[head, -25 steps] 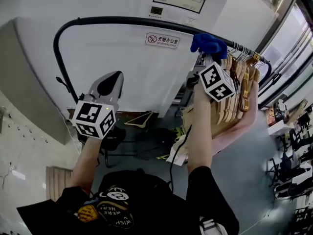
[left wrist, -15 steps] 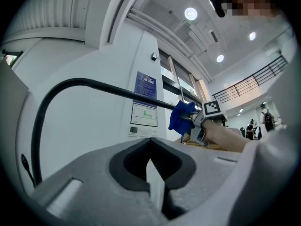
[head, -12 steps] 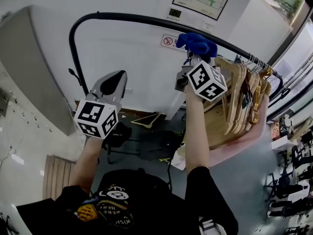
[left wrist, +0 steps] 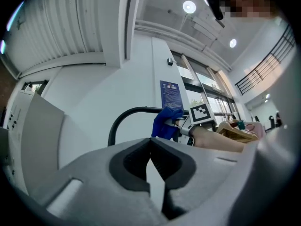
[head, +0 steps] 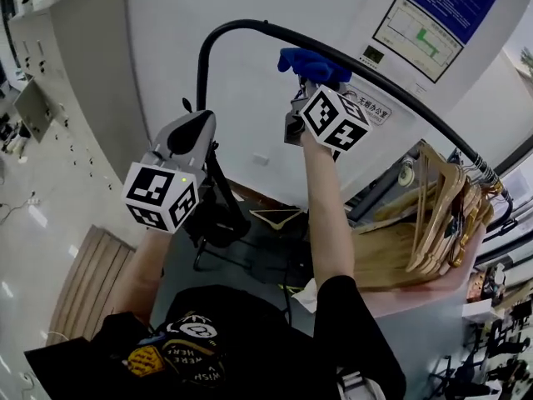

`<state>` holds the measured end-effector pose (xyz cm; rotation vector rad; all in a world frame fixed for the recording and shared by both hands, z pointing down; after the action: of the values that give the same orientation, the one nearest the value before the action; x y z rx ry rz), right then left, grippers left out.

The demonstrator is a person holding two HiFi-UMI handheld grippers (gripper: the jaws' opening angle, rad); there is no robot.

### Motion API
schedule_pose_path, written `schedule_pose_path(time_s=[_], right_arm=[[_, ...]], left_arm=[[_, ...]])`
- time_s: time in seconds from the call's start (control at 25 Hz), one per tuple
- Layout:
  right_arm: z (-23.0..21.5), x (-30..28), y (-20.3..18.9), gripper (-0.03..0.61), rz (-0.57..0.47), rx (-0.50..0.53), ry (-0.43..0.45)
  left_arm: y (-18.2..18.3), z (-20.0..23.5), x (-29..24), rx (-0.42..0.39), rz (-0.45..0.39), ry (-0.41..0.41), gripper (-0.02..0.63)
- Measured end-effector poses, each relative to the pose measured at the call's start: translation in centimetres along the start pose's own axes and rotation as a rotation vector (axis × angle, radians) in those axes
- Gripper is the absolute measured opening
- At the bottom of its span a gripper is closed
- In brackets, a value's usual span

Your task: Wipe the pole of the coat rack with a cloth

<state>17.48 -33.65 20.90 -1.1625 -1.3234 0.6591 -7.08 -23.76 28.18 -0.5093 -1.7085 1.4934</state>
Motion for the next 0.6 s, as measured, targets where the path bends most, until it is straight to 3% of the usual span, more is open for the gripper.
schedule_pose_path(time_s=[0.12, 0.28, 0.6], right_arm=[[3.6, -2.3, -1.4, 0.060, 0.048, -0.011, 0.080], [5.8, -3.8, -2.1, 0.060, 0.073, 0.000, 0.113], [-0.4, 1.5, 0.9, 0.061, -0.008, -0.023, -0.038]], left_arm=[[0.1, 1.1, 1.1, -0.006, 0.011, 0.027, 0.003], [0.5, 1.6, 1.7, -0.003, 0.011, 0.038, 0.003], [-0.3, -0.1, -0.4, 0.072, 0.006, -0.071, 0.003]])
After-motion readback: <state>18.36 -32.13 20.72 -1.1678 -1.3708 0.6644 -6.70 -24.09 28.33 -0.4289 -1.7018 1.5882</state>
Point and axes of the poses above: the fingertips, and each gripper's own axes: x backward along the fingers, z to its left, y out of its top, the point moved 7 cm from there along x, backward along the fingers, and after that the axes turned 7 degrees about -z, right-handed, at the moved point
